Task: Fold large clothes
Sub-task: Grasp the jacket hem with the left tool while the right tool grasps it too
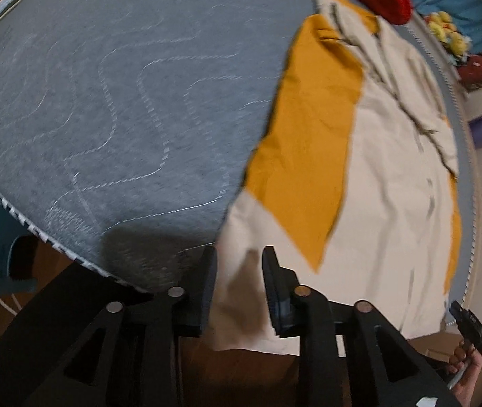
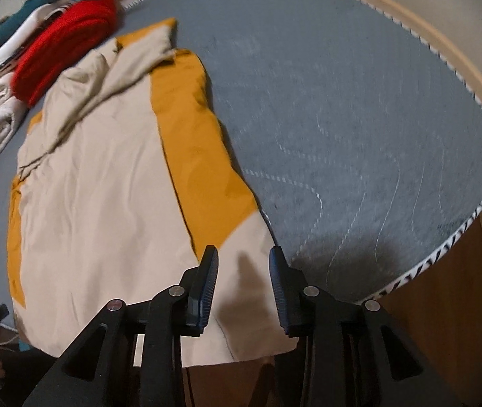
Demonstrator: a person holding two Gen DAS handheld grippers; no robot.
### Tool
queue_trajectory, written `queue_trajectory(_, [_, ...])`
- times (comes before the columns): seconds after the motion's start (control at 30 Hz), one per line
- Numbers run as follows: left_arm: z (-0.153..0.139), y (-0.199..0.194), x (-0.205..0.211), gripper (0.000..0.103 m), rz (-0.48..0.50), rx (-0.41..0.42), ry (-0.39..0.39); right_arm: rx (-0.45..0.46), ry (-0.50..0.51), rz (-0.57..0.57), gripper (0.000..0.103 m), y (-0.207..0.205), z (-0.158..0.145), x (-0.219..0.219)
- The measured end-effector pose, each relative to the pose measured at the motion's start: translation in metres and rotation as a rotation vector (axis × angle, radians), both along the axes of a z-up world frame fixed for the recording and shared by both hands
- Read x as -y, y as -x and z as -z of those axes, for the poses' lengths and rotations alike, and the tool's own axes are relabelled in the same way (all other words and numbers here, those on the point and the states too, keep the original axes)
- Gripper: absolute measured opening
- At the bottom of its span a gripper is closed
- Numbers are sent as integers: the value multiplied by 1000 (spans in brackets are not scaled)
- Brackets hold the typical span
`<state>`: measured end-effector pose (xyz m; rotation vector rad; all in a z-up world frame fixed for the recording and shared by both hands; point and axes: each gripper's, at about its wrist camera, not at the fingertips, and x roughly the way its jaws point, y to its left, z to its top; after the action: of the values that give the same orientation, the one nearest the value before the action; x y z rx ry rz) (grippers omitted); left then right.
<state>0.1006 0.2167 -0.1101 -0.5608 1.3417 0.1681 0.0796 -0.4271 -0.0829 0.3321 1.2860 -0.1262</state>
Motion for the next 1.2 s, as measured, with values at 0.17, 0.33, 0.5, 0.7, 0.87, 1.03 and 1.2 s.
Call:
queue_trajectory(0.17, [17,1,-4,28,-7,-60,6,-91,-34,47,39,-1,23,10])
queue_trajectory(0.33, [24,0,-1,28,21,-84,-17,-137,-8,46,43,-3,38,8])
queue_trajectory(0.5, [24,-3,7,28,57,-82,-56,-155,33,11,44,-5,44,-3])
queue_trajectory(0.7, [17,-5,27,11,156,-61,-100,-123,3,8,12,-5,37,-10])
queue_trajectory(0.87, [22,-5,30,14,166,-81,-113,-107,-44,28,11,0,31,-6])
queue_trajectory(1.03, [29,-5,30,14,163,-89,-116,-145,-44,42,22,-4,39,-4])
queue_trajectory(1.2, [28,-6,35,14,167,-83,-119,-147,6,23,28,-5,40,-6])
